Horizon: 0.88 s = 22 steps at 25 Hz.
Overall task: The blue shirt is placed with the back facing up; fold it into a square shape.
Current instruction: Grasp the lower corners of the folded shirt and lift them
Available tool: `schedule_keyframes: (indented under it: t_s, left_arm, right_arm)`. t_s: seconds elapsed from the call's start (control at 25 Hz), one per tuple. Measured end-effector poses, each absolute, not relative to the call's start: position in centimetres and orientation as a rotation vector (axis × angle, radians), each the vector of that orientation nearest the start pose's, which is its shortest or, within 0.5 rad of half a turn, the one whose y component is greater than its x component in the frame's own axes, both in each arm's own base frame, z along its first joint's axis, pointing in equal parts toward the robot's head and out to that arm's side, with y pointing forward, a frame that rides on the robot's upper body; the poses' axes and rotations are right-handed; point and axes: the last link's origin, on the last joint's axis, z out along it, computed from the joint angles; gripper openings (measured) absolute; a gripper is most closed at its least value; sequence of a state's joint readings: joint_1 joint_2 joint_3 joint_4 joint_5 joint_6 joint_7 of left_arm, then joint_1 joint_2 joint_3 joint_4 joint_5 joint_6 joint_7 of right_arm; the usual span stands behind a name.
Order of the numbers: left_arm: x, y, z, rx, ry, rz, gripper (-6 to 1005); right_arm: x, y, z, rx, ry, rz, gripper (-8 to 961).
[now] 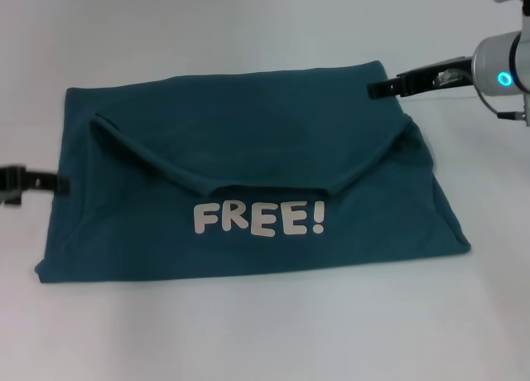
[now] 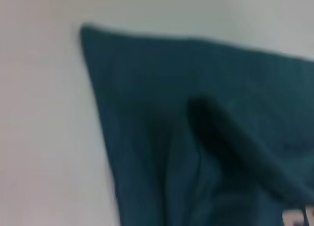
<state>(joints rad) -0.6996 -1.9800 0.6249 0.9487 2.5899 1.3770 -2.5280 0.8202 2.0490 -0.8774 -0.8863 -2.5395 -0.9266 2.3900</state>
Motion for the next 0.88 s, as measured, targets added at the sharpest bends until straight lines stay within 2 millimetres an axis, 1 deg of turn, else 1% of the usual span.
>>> schedule_keyframes:
  t_s: [0.16,0.28,0.44,0.56,0.88]
  left_arm:
    - [-28.2,39.2,9.4,-2.011,-1.683,-0.040,936]
    - [-28.7,38.8,9.3,-1.968,-1.729,0.026,936]
    - [-29.0,38.7,9.1,-1.918,-1.783,0.039,936]
    - [-29.1,38.7,8.5,-1.905,-1.817,0.043,937]
    - [-29.7,38.5,7.3,-1.871,-1.878,0.068,937]
  right_arm:
    - [20.1,47.0,5.9,-2.143,0.968,0.115,931]
    - [20.0,46.8,5.7,-2.161,0.955,0.076,931]
    - [19.9,46.6,4.9,-2.188,0.920,0.014,930]
    - [19.8,46.5,4.4,-2.201,0.911,-0.004,930]
    - [19.9,46.4,4.1,-2.206,0.915,-0.009,930]
